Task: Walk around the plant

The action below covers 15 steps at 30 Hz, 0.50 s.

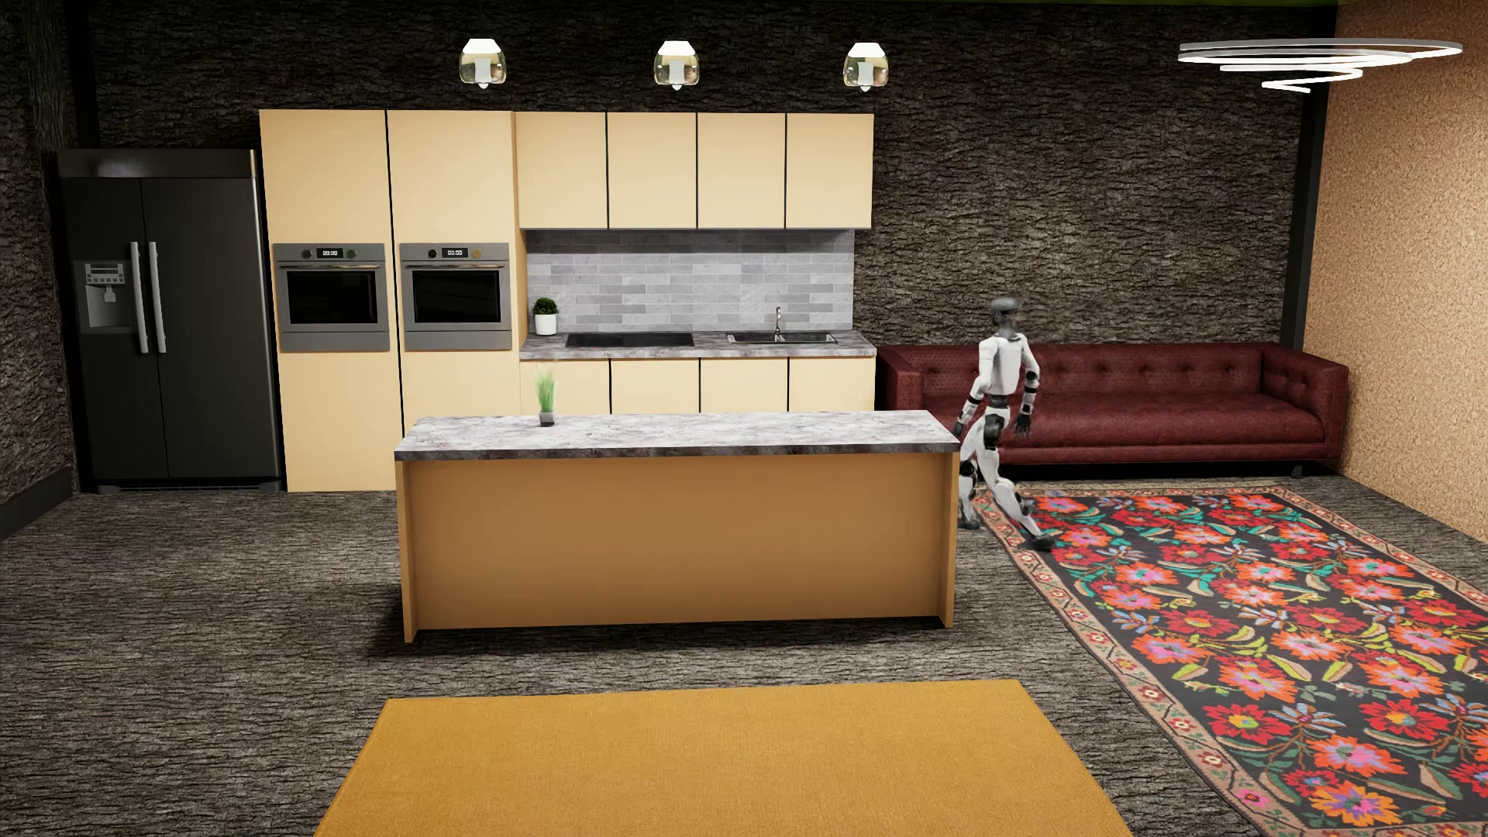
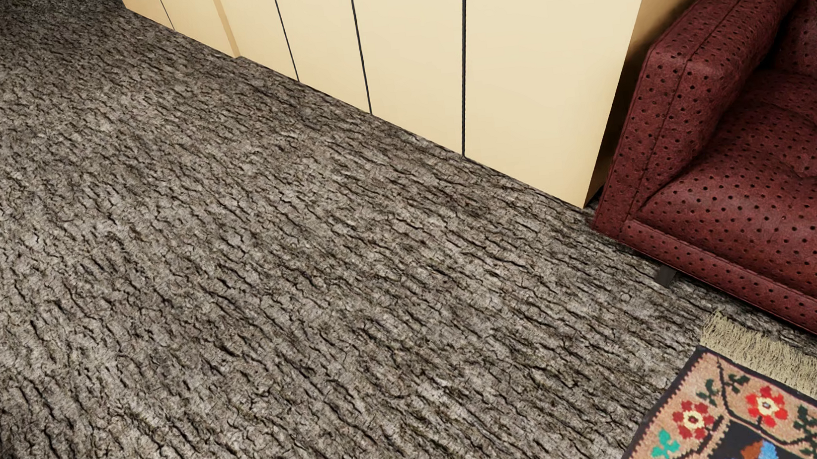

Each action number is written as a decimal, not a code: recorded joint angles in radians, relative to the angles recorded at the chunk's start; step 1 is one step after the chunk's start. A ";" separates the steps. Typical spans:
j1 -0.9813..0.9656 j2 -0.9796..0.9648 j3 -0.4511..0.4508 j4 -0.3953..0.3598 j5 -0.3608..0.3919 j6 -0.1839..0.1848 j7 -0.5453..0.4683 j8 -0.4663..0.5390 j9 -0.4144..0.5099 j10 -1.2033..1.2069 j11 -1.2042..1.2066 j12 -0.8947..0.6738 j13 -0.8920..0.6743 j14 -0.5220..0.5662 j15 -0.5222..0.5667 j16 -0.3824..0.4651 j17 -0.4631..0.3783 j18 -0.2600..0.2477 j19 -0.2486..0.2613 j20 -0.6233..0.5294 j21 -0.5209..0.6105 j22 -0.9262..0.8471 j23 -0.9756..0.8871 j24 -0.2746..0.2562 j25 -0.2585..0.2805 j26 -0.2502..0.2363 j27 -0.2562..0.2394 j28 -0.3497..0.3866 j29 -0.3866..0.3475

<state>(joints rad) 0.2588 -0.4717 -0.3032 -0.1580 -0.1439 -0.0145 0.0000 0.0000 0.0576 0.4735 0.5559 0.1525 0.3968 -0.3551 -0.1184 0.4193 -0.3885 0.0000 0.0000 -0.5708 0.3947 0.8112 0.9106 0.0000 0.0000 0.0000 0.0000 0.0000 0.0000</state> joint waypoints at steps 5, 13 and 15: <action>-0.252 0.128 0.044 0.076 0.040 0.082 0.000 0.000 0.030 0.732 0.271 0.017 -0.026 0.572 -0.041 -0.058 0.021 0.000 0.000 -0.034 0.014 0.024 0.103 0.000 0.000 0.000 0.000 0.000 0.000; -0.856 0.738 0.499 0.160 -0.035 -0.013 0.000 0.000 0.016 0.036 0.003 0.197 -0.073 0.228 -0.234 -0.051 -0.033 0.000 0.000 -0.077 0.055 0.127 -0.169 0.000 0.000 0.000 0.000 0.000 0.000; -0.916 0.820 0.577 0.206 -0.070 -0.048 0.000 0.000 0.011 0.069 0.024 0.253 -0.106 0.370 -0.138 -0.034 -0.037 0.000 0.000 -0.086 0.048 0.179 -0.146 0.000 0.000 0.000 0.000 0.000 0.000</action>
<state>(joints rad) -0.6568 0.3484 0.2742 0.0484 -0.2136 -0.0621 0.0000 0.0000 0.0683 0.5430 0.5802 0.4060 0.2911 0.0149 -0.2560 0.3851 -0.4260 0.0000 0.0000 -0.6567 0.4429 0.9904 0.7643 0.0000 0.0000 0.0000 0.0000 0.0000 0.0000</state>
